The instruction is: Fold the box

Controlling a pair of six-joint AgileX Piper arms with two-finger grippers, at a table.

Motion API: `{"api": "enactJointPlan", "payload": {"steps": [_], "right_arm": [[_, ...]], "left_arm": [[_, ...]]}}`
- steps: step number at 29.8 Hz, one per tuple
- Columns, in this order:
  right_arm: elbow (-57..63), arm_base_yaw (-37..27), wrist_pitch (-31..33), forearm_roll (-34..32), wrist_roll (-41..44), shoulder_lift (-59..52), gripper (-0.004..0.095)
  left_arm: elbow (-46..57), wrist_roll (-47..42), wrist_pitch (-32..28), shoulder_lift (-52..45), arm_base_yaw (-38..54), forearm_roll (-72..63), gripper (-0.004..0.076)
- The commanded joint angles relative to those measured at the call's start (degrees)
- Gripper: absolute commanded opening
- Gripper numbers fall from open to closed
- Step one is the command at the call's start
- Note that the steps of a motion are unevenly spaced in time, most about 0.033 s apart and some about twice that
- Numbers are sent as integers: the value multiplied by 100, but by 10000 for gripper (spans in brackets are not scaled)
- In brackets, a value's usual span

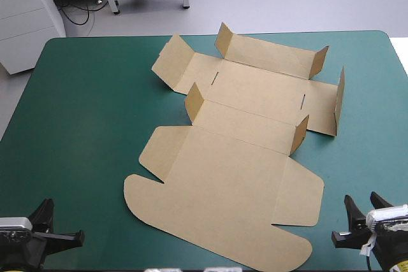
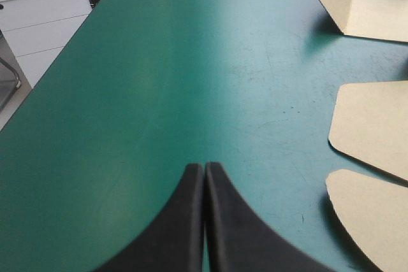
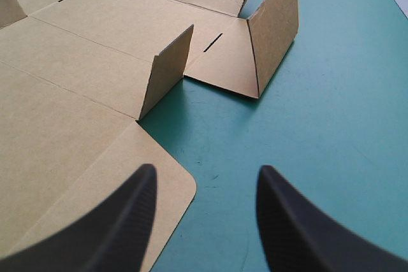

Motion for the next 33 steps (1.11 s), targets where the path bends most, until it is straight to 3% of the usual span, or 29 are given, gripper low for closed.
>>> {"api": "enactJointPlan", "payload": {"steps": [1,10,16,24,33], "right_arm": [[-185,-10,-462,-35,-16,95,679],[-185,-10,-449,-35,15,105,703],[-465,-10,-99,-35,623,623,704],[-2009,-10,27,35,1746,2387,703],[-3851,-10,728,473,2015,4912,702]], "left_arm": [[-114,-24,-424,-84,-23,-29,-32],[-114,-24,-424,-84,-23,-29,-32],[-114,-24,-424,-84,-23,-55,-32],[-114,-24,-424,-84,-23,-55,-32],[-114,-24,-424,-84,-23,-55,-32]]}}
